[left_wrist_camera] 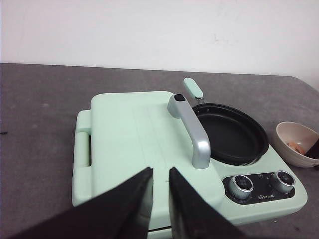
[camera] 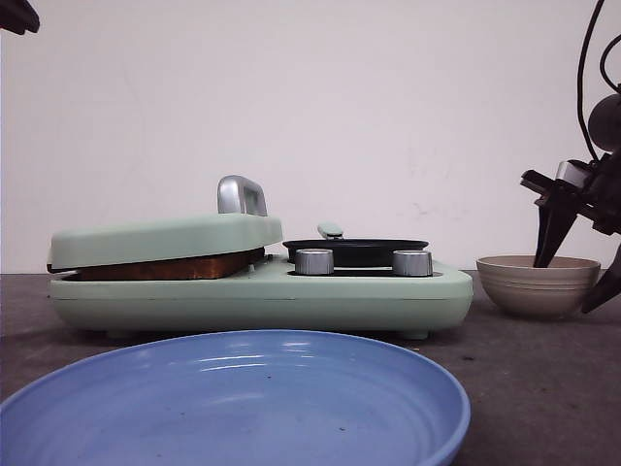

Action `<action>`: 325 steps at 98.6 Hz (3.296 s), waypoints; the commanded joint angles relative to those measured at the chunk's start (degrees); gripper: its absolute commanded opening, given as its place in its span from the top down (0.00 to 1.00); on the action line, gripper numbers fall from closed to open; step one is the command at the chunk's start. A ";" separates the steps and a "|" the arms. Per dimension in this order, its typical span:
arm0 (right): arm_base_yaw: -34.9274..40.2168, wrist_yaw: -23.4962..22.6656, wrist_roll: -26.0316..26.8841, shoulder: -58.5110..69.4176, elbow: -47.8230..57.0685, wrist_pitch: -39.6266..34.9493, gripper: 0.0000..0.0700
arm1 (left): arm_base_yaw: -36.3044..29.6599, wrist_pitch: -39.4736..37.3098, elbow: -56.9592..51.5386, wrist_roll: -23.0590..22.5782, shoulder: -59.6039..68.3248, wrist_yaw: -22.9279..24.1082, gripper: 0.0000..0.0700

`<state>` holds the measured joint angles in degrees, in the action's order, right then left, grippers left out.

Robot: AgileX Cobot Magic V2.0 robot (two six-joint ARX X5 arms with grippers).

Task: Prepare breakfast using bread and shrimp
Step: 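Move the right gripper to the rim of the cream shrimp bowl, then grasp the bowl rim with the right gripper and lift it, then tilt the bowl over the frying pan with the right gripper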

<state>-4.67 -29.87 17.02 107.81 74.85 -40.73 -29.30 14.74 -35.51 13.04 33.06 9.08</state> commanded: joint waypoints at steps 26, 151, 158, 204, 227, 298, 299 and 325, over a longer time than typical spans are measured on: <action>0.79 -0.13 0.79 2.71 0.44 0.28 0.68 | -0.35 -0.61 -0.33 -0.33 0.26 0.11 0.96; 7.98 -9.90 12.07 -9.35 1.03 33.24 0.99 | -0.35 0.81 -0.33 -0.04 0.26 -0.09 0.96; 10.60 -6.45 12.52 -9.29 1.03 36.87 0.99 | -0.35 0.85 -0.33 0.11 0.26 -0.11 0.96; 27.04 32.26 -25.44 -8.98 1.01 49.03 0.99 | -0.35 1.33 -0.33 0.11 0.26 -2.01 0.96; 30.38 42.93 -43.65 -8.98 1.01 57.13 0.99 | -0.35 3.93 -0.33 0.09 0.26 -2.03 0.96; 33.00 52.85 -52.04 -9.20 1.01 60.89 0.99 | -0.35 4.55 -0.33 0.04 0.26 -2.01 0.96; 32.96 52.85 -51.52 -9.27 1.01 60.43 0.99 | -0.35 4.55 -0.33 0.04 0.26 -2.01 0.96; 29.97 51.15 -32.06 -11.37 1.66 44.48 0.99 | -0.35 4.52 -0.33 0.04 0.26 -2.01 0.96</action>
<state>25.96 22.04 -25.65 97.45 74.76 6.87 -29.32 19.68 -35.51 13.06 33.04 7.22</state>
